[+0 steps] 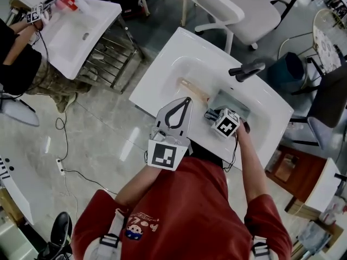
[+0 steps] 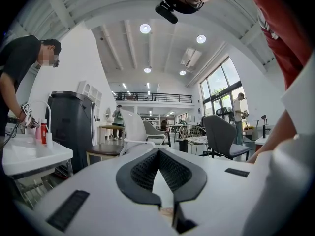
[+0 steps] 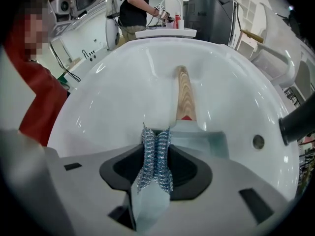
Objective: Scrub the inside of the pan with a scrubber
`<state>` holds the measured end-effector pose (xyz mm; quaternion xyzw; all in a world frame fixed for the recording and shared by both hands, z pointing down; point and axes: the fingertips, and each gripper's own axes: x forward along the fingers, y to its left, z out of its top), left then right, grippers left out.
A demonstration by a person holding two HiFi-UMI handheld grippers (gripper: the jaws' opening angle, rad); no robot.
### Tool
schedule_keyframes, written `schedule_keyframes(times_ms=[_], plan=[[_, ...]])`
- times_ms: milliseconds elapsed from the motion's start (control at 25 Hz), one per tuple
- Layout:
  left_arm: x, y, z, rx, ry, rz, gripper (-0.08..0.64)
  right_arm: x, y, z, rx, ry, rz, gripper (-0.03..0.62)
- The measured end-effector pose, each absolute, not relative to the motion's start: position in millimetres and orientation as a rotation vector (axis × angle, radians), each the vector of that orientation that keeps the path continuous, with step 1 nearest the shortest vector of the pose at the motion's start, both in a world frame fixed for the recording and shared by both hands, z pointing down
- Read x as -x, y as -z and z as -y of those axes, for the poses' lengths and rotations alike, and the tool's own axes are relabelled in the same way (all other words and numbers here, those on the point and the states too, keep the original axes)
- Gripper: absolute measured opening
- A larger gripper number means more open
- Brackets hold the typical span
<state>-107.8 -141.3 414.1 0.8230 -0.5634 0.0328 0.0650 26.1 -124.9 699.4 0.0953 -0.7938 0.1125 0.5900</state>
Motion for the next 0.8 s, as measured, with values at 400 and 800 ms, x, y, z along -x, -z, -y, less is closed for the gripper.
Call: schedule_keyframes(times_ms=[400,800], plan=[[104.4,-418.2,144.4,-2.474,-0.097,1.689,0.012,-23.7,-700.5,127.2,-0.201,-0.225,1.836,0.167],[104.1,-420.1,145.5,-2.473,-0.117,1.682,0.012,-38.6,-702.5,167.5,-0.339,-0.143,1.801,0.167]])
